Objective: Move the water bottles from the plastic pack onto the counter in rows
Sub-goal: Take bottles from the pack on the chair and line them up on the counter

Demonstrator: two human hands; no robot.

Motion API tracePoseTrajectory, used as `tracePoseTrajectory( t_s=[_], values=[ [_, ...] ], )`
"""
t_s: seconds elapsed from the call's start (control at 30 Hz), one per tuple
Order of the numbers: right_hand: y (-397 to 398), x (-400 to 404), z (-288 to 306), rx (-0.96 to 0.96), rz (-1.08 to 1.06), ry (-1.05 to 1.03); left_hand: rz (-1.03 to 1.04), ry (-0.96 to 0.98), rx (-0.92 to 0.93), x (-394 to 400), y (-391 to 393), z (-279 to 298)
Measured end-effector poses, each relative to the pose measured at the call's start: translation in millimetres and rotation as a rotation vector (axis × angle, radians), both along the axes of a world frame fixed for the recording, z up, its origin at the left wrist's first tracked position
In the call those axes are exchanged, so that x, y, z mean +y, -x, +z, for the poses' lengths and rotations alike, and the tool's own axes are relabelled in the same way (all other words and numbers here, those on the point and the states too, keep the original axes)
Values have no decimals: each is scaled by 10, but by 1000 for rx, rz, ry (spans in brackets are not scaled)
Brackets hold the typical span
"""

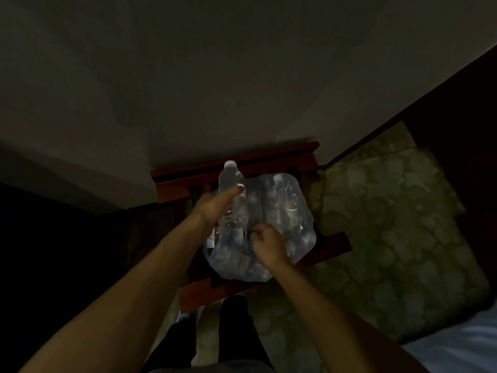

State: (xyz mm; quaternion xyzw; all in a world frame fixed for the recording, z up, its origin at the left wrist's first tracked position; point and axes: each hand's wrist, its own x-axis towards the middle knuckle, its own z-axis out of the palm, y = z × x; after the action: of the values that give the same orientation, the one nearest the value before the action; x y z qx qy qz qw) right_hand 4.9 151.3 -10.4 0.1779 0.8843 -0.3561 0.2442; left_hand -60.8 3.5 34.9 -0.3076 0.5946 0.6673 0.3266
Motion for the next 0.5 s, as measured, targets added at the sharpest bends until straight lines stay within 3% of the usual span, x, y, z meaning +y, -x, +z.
tracePoseTrajectory(
  t_s=[0.1, 0.23, 0.5],
  values=[
    [136, 39, -387, -204, 56, 13, -9, 39, 37, -65, -68, -192],
    [332, 176, -771, -332, -12, 18, -39, 18, 19, -4, -156, -377],
    [214, 253, -988, -268, 86, -309, -121, 31, 29, 319, -162, -554]
  ],
)
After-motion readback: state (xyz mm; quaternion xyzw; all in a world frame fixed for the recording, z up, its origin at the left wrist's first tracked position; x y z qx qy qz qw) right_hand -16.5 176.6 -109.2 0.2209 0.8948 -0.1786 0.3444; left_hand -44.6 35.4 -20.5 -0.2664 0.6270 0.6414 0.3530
